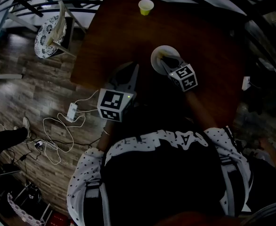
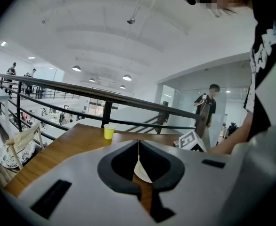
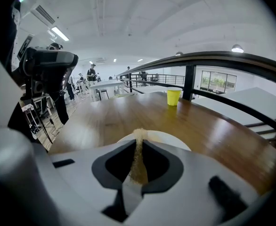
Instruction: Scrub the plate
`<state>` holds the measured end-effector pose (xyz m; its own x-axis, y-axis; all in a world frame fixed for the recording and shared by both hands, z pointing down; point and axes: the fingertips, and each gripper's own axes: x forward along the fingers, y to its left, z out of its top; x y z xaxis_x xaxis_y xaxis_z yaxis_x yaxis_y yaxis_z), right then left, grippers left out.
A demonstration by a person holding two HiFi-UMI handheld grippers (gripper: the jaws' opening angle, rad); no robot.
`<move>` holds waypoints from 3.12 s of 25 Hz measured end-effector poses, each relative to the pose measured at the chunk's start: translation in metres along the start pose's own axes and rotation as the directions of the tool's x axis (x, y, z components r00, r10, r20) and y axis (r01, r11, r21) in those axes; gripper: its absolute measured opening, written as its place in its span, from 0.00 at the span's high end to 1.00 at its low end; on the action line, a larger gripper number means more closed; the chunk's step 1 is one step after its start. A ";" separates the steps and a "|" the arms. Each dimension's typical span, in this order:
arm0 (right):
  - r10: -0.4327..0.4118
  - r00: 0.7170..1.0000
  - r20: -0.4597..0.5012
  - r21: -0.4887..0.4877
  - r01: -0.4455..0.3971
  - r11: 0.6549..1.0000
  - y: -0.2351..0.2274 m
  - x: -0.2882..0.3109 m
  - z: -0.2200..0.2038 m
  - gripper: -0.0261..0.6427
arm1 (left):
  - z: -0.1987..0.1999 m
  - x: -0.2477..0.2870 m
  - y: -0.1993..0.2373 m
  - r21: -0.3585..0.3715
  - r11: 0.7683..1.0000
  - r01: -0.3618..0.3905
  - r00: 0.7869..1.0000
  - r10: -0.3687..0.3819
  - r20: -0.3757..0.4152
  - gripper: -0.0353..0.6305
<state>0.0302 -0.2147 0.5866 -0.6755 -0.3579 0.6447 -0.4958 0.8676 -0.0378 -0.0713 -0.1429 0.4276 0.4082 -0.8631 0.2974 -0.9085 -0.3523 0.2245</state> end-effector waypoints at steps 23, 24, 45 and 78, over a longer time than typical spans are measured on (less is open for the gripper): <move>0.026 1.000 0.002 -0.015 -0.026 1.000 0.024 -0.006 -0.006 0.89 | -0.003 -0.009 -0.007 0.004 1.000 0.010 1.000 -0.010 0.008 0.92; 0.026 1.000 0.001 -0.016 -0.026 1.000 0.024 -0.006 -0.006 0.89 | -0.002 -0.009 -0.008 0.005 1.000 0.010 1.000 -0.011 0.008 0.92; 0.042 0.999 0.009 -0.019 -0.042 0.999 0.038 -0.012 -0.009 0.89 | -0.003 -0.013 -0.013 0.011 1.000 0.012 1.000 -0.012 0.014 0.92; 0.060 0.998 0.030 -0.023 -0.059 0.998 0.059 -0.021 -0.012 0.89 | -0.005 -0.019 -0.023 0.031 0.999 0.038 0.999 -0.038 0.015 0.92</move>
<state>0.0213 -0.1520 0.5802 -0.7199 -0.3155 0.6183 -0.4425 0.8948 -0.0586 -0.0572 -0.1167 0.4213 0.4413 -0.8543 0.2745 -0.8948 -0.3956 0.2071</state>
